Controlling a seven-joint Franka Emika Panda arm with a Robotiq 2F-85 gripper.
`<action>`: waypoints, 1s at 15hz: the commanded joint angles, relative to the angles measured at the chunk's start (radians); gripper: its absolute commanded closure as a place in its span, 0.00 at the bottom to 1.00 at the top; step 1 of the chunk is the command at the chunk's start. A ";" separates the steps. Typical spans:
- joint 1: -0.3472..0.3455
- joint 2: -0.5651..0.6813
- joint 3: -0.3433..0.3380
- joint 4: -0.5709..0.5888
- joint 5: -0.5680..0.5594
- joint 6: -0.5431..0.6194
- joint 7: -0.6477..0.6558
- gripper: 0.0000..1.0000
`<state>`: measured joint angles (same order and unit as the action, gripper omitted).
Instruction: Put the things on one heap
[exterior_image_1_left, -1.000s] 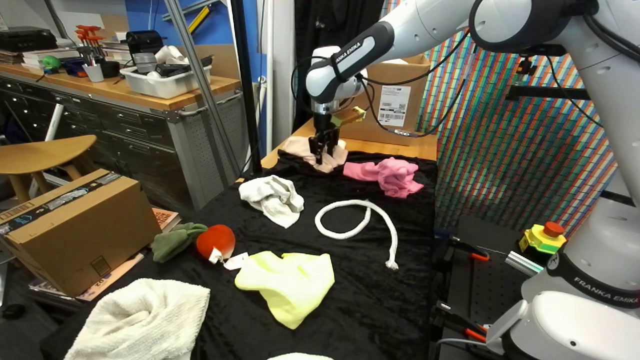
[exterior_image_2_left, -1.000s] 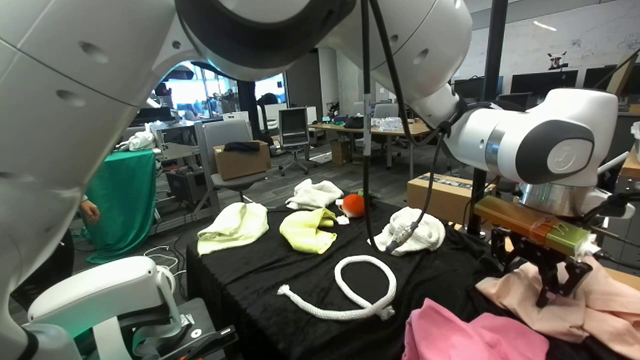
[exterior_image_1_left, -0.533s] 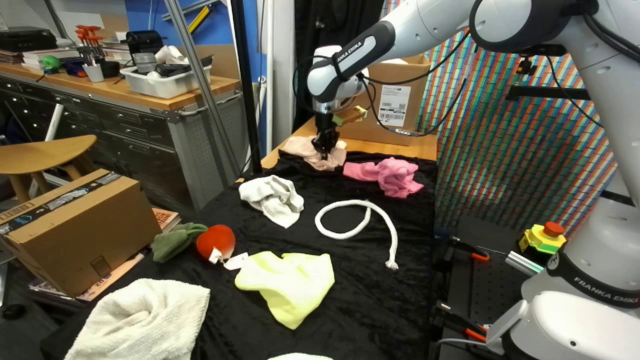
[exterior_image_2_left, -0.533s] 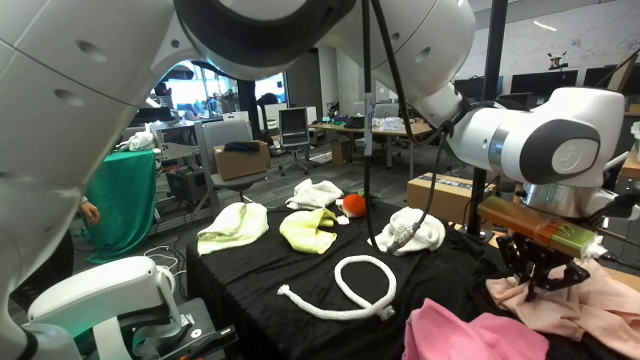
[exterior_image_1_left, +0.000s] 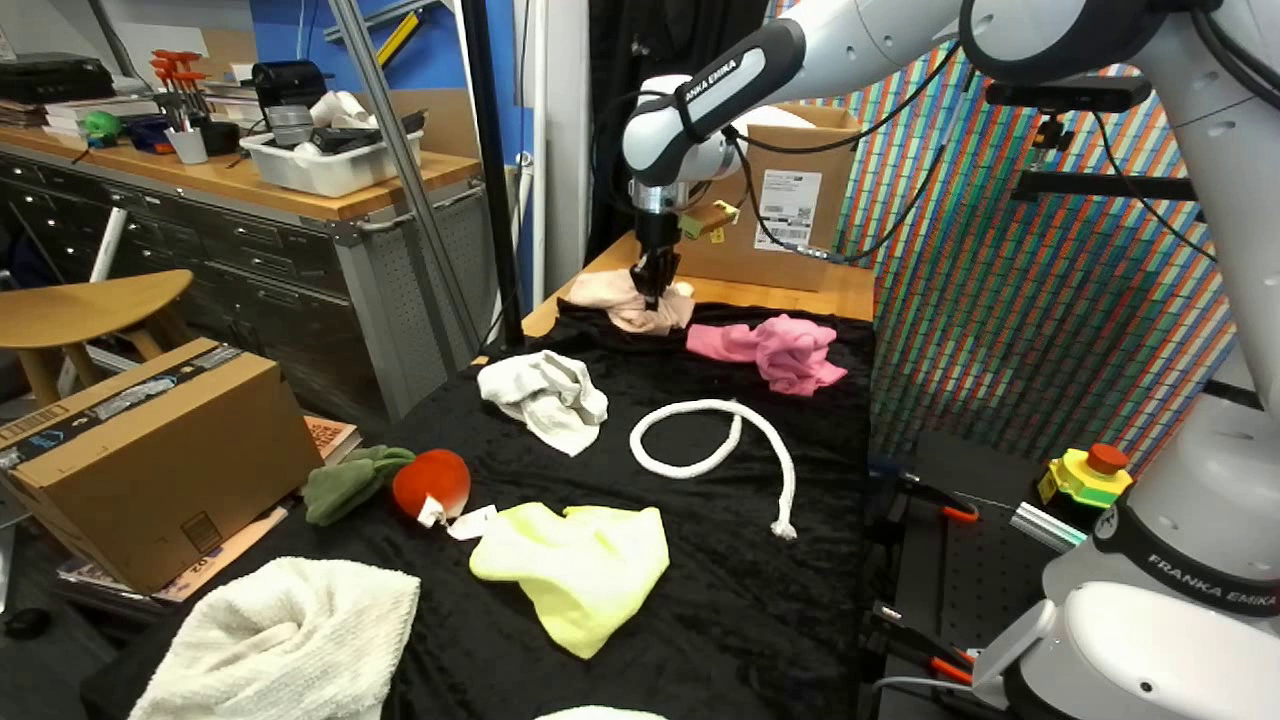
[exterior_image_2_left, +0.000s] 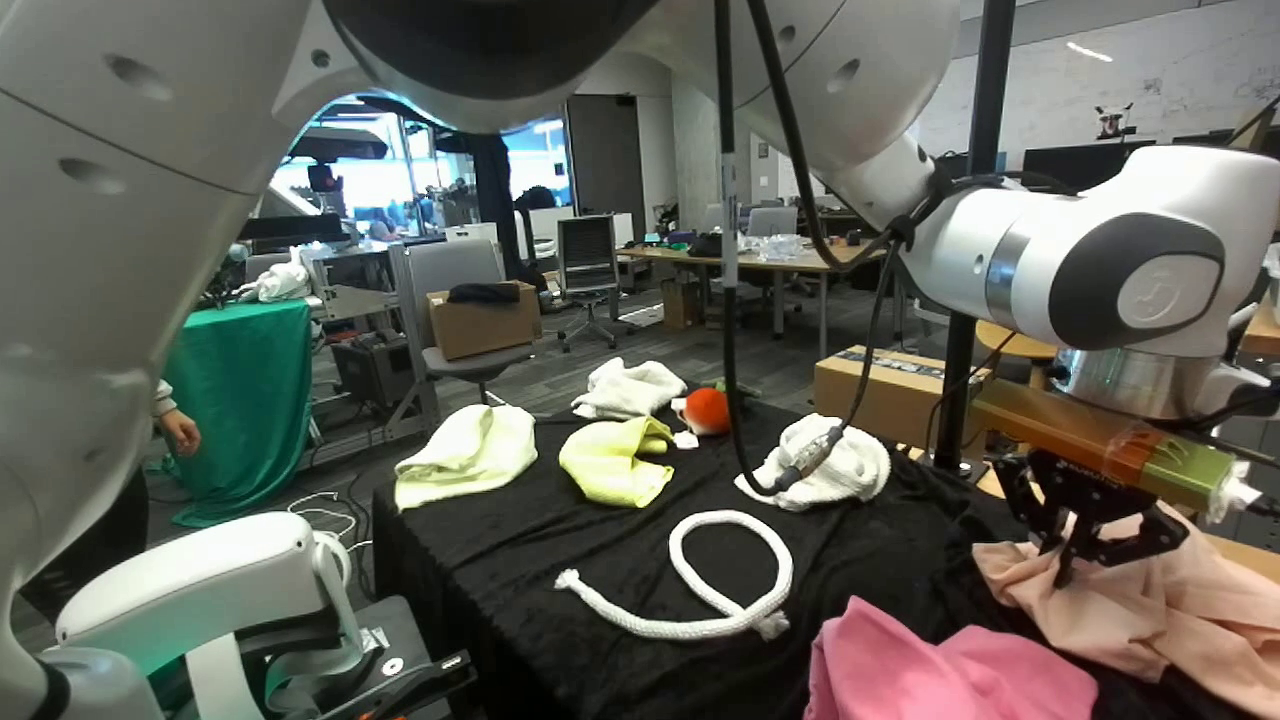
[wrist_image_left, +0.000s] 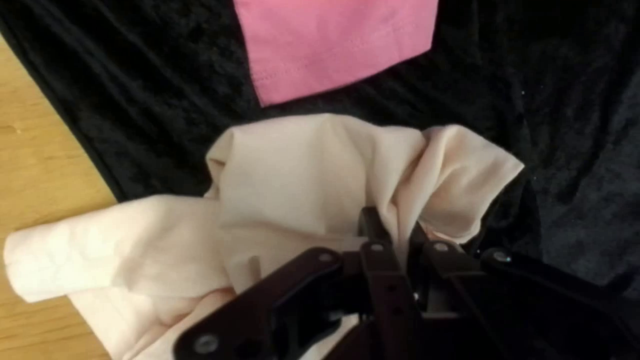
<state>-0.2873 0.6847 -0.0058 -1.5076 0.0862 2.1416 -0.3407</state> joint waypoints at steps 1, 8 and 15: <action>-0.024 -0.134 0.019 -0.125 0.027 0.010 -0.100 0.92; 0.023 -0.431 0.000 -0.423 -0.003 0.058 -0.161 0.92; 0.159 -0.751 0.010 -0.751 -0.048 0.108 -0.113 0.92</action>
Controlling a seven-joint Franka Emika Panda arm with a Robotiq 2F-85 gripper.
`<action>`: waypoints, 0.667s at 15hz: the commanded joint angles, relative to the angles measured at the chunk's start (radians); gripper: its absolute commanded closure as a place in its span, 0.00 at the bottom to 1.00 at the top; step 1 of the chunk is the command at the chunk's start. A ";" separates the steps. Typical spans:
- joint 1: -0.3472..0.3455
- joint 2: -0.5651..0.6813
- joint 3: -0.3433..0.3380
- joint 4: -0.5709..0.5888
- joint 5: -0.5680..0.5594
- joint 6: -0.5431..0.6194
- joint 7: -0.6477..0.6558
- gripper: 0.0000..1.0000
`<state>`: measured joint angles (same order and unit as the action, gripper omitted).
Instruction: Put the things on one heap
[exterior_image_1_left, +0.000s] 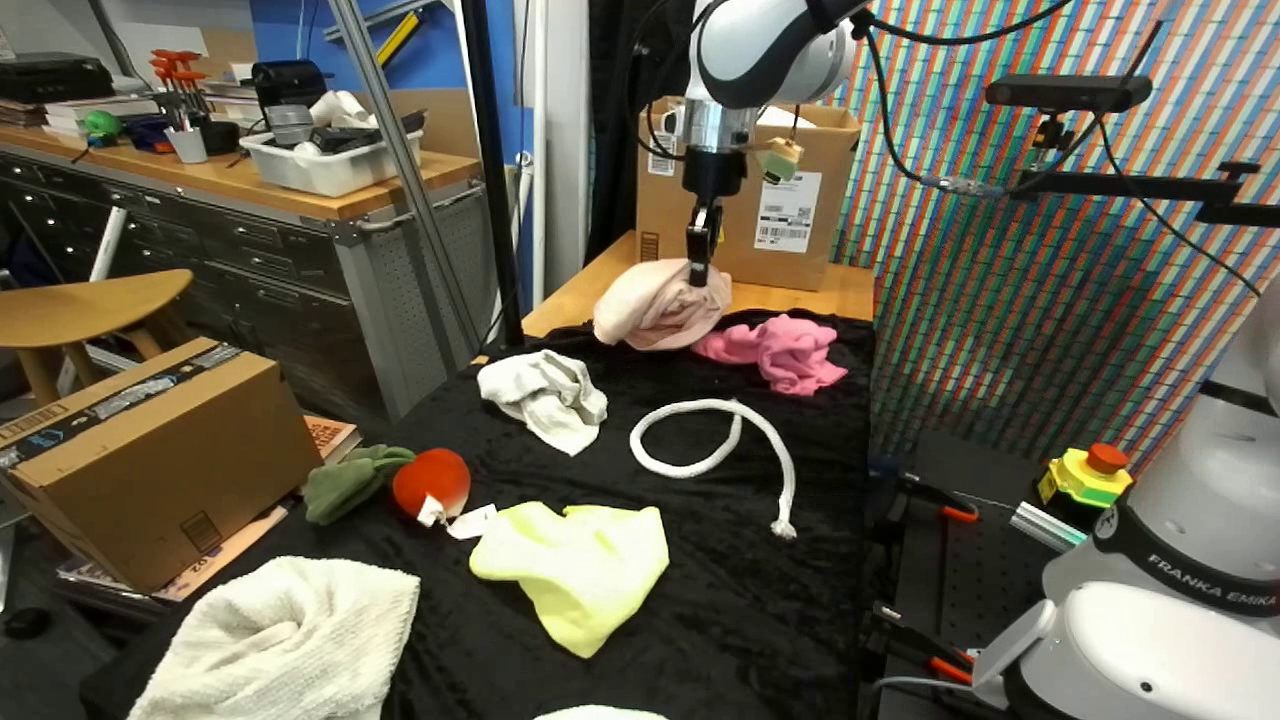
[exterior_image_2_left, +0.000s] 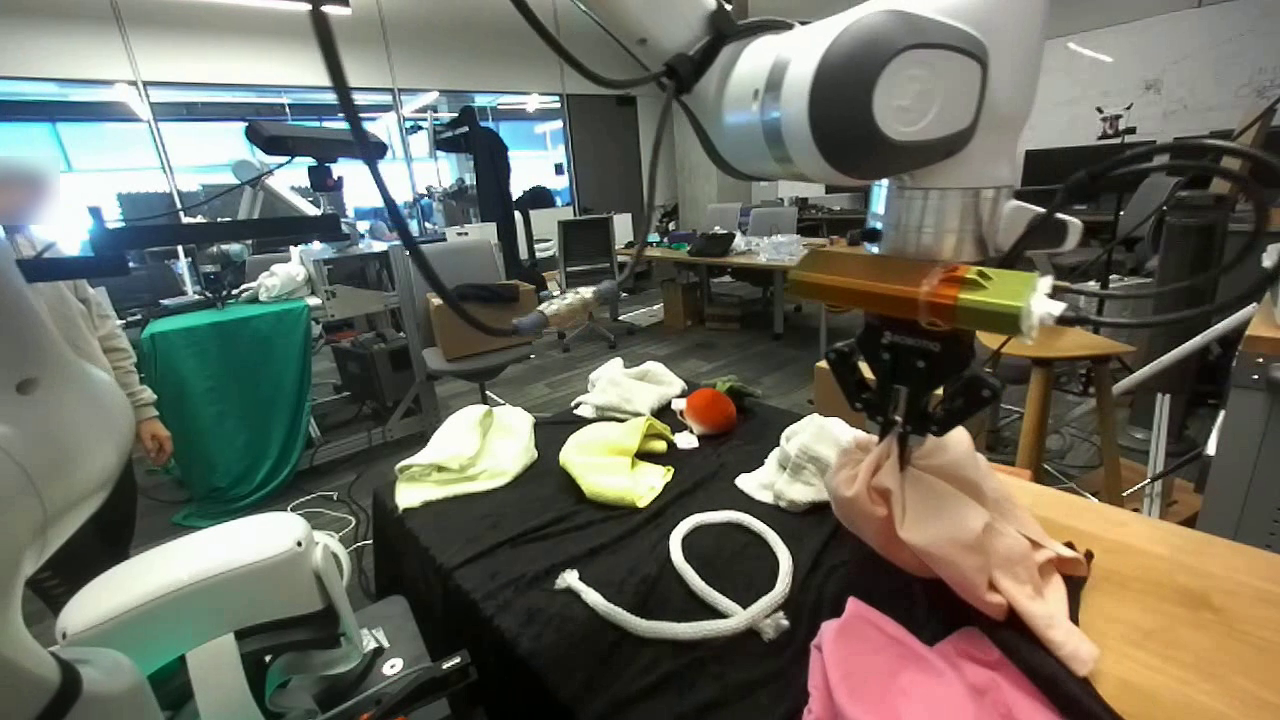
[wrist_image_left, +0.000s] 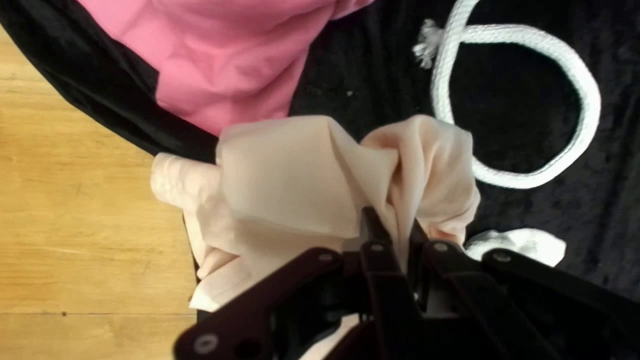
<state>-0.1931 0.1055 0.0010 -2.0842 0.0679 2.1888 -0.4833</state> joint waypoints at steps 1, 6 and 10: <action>0.086 -0.213 0.007 -0.205 -0.033 0.056 0.034 0.92; 0.195 -0.382 0.032 -0.305 -0.045 0.023 0.057 0.92; 0.253 -0.420 0.039 -0.309 -0.062 -0.003 0.065 0.92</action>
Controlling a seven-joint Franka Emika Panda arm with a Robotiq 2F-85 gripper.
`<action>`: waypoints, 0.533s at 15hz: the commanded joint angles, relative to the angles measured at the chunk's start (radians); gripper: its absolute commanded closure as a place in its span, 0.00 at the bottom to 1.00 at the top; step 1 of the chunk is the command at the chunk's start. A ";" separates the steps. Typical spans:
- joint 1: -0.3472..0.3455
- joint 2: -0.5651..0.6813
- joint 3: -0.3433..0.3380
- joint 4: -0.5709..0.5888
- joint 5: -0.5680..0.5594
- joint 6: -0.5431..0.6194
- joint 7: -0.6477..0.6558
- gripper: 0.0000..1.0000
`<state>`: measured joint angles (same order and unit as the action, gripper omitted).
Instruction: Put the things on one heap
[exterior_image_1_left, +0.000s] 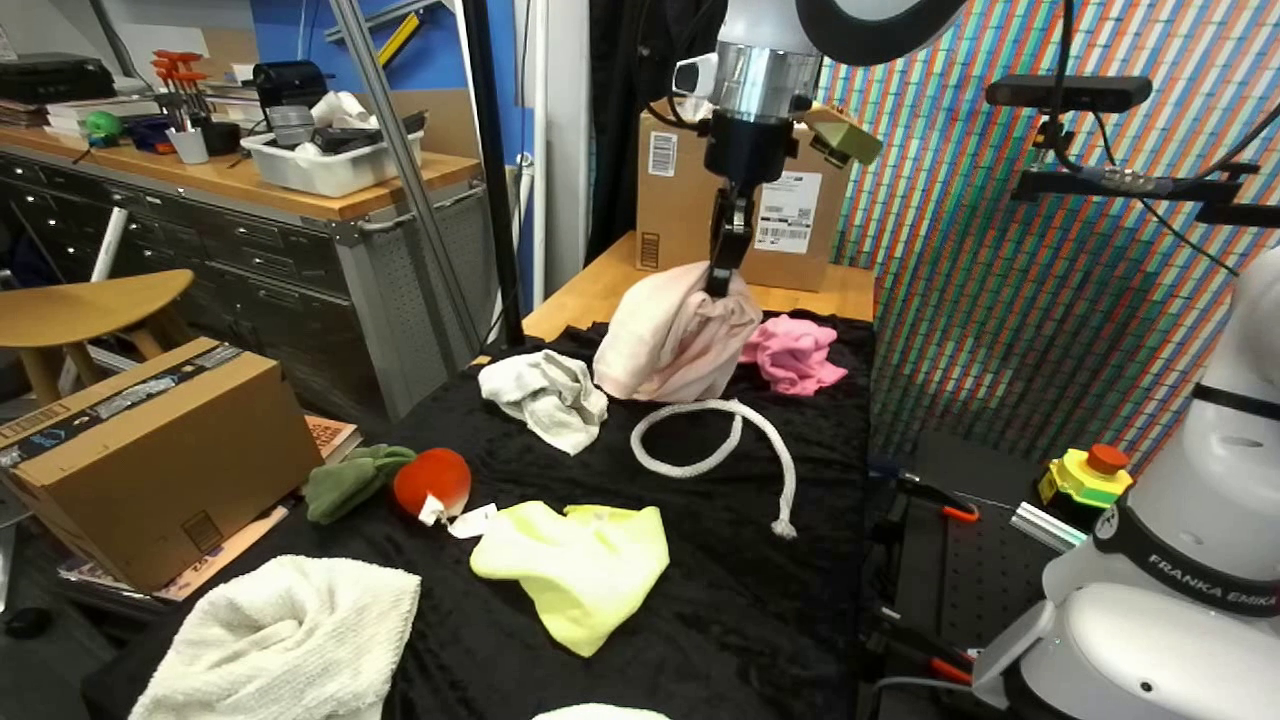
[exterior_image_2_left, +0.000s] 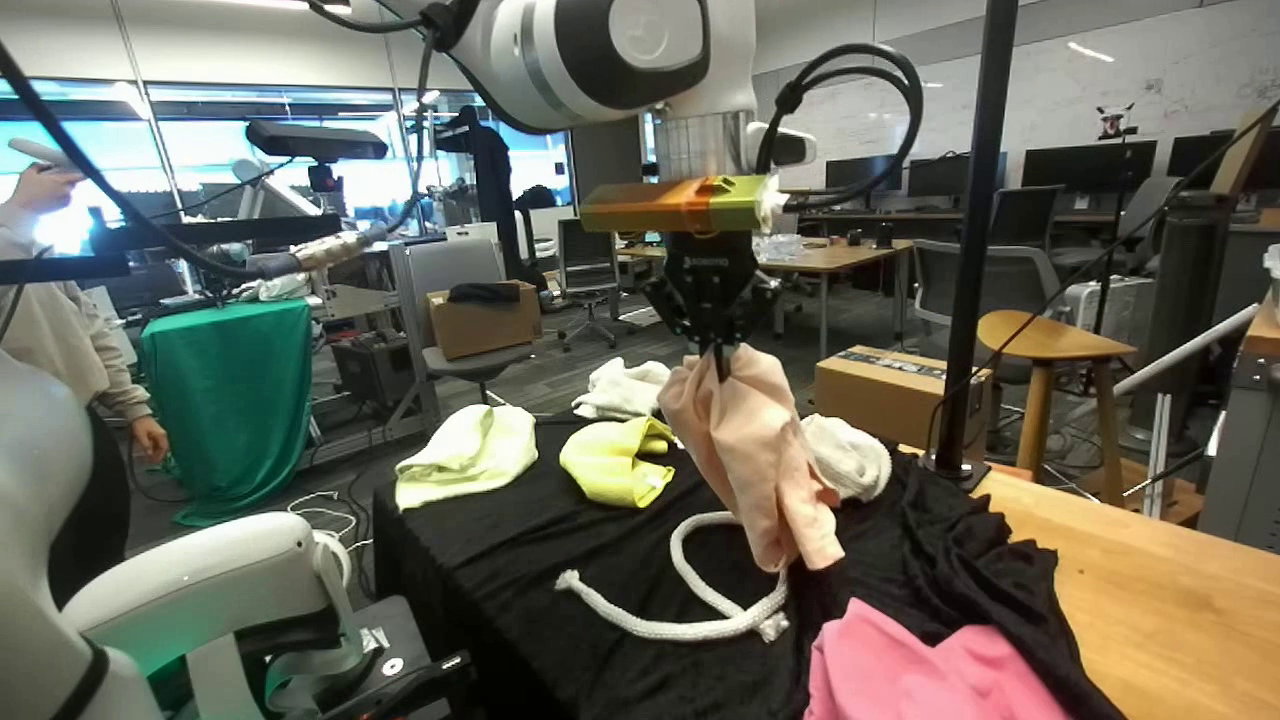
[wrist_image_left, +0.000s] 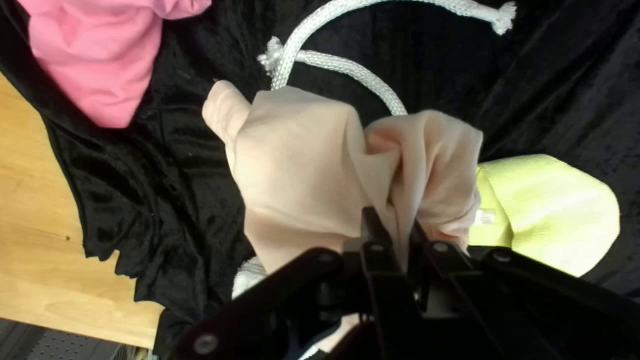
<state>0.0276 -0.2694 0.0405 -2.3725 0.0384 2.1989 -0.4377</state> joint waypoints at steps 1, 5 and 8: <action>0.042 -0.042 -0.003 -0.011 -0.035 -0.037 0.011 0.92; 0.053 0.018 -0.006 0.003 -0.075 -0.061 0.003 0.93; 0.042 0.082 -0.012 0.018 -0.117 -0.055 0.002 0.65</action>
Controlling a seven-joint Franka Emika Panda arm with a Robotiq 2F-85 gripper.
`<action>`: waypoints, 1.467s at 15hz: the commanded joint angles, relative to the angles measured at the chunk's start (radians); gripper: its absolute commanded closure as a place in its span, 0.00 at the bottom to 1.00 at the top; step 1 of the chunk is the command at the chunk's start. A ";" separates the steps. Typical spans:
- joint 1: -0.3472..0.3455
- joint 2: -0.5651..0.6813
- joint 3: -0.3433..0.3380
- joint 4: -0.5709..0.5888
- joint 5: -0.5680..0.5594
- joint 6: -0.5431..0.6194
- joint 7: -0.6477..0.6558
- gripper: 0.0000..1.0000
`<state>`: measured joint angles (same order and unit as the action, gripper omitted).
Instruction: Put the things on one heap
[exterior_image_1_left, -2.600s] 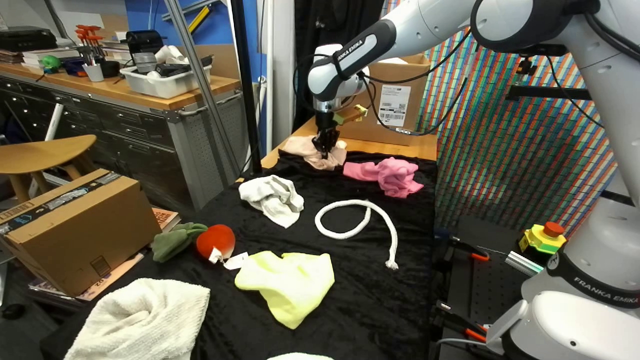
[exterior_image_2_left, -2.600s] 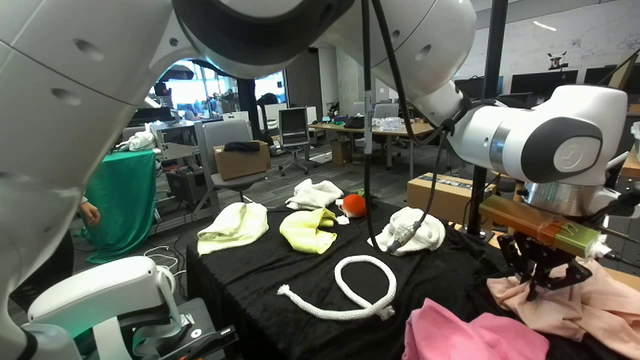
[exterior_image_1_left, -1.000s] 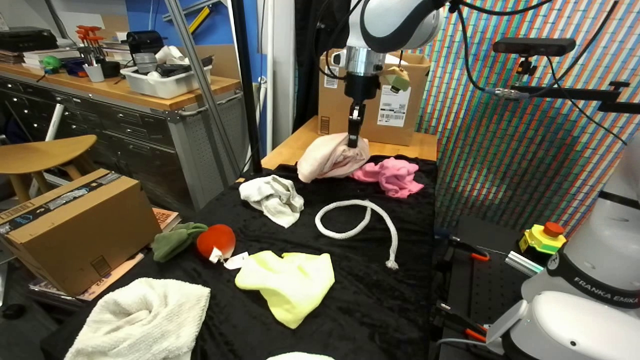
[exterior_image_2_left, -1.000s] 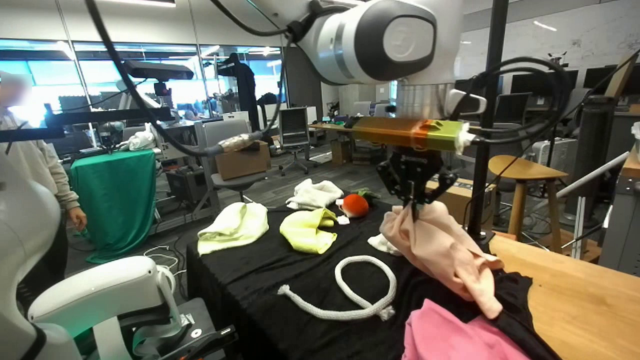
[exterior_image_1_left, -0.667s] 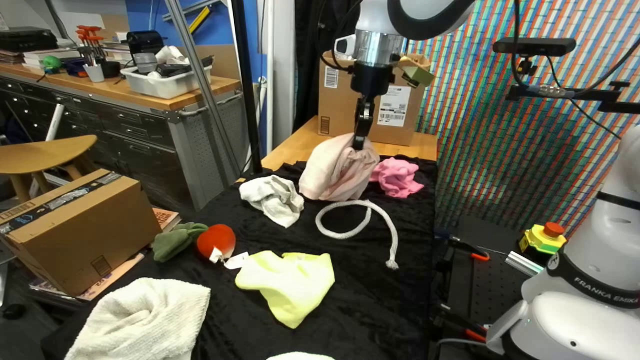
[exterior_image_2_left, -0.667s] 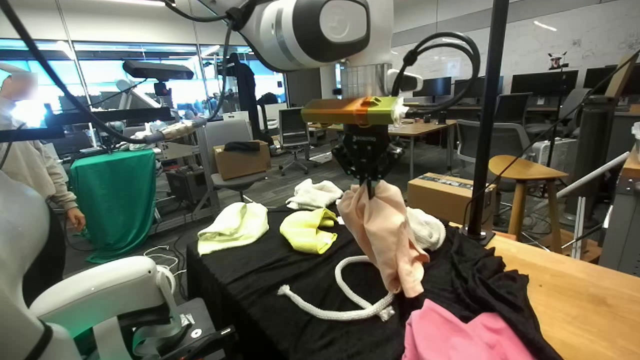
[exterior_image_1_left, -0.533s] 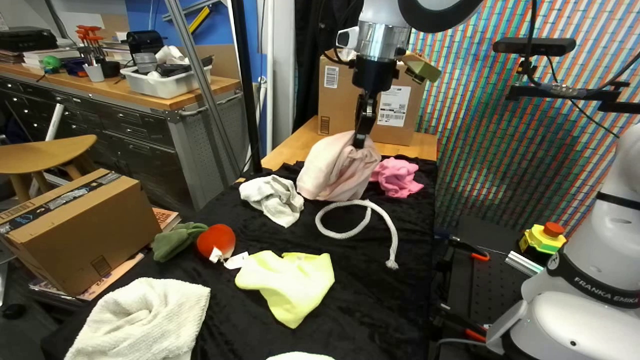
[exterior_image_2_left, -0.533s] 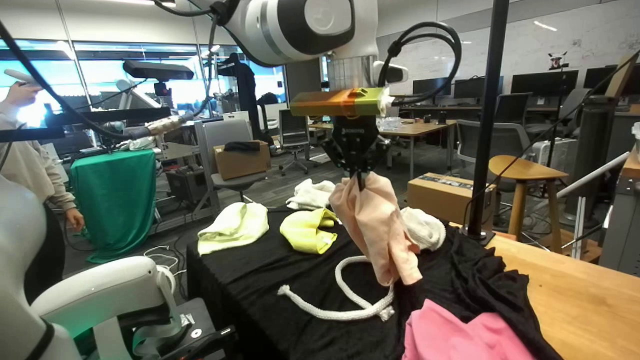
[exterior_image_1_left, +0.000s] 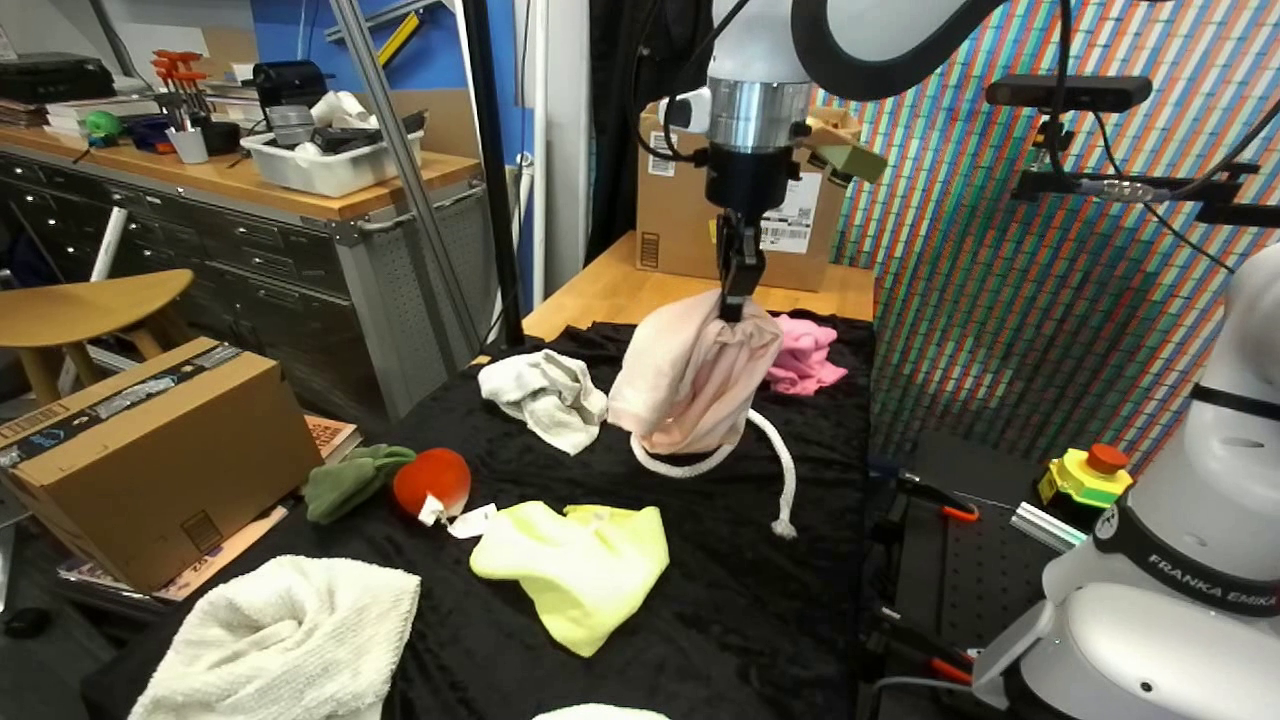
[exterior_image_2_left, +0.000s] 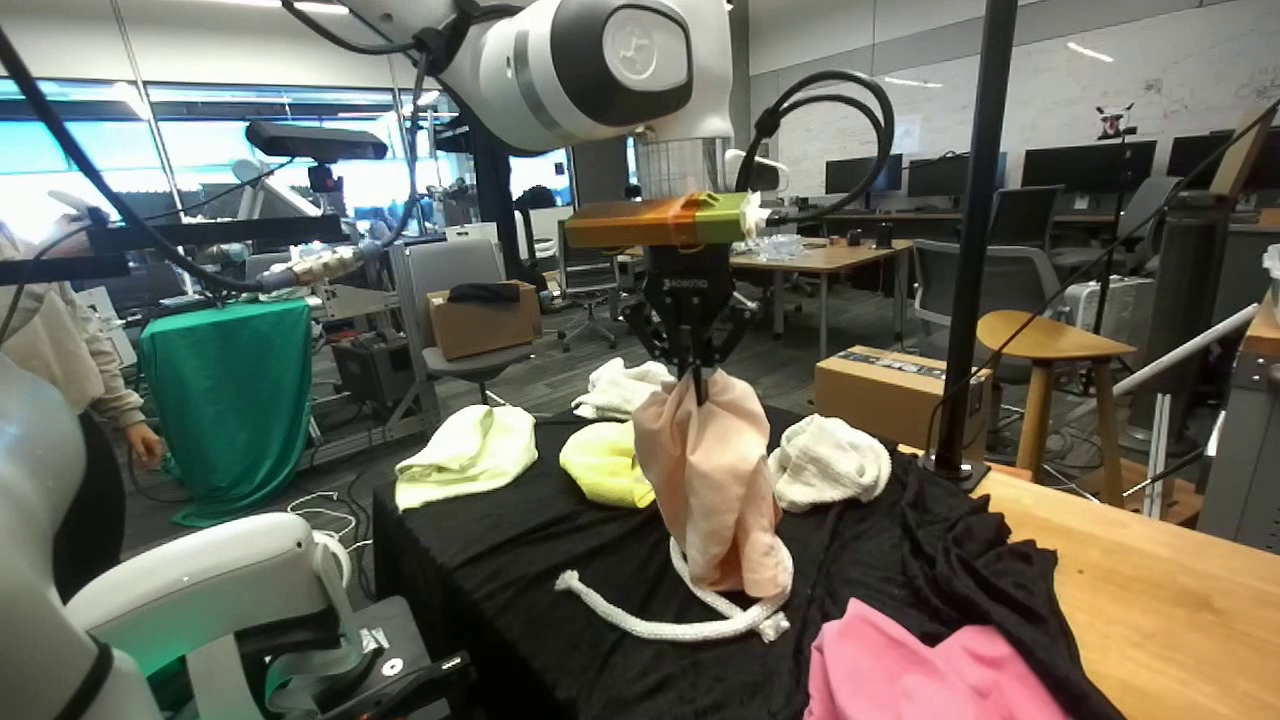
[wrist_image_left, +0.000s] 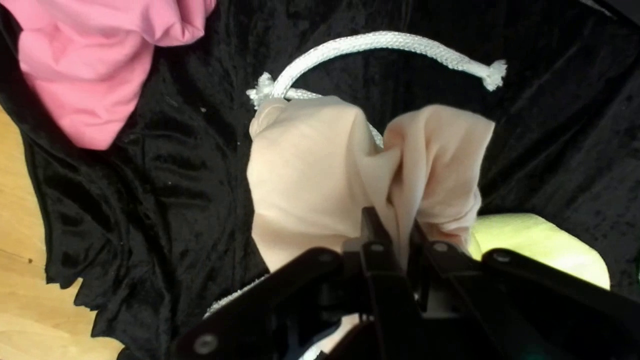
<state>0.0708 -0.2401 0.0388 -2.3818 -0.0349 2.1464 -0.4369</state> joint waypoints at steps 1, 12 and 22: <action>-0.004 0.068 -0.013 0.035 -0.051 -0.006 0.002 0.64; -0.108 0.198 -0.107 0.080 -0.131 0.059 0.033 0.00; -0.213 0.428 -0.184 0.130 -0.136 0.172 0.143 0.00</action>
<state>-0.1275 0.1267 -0.1360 -2.2920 -0.1457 2.2923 -0.3474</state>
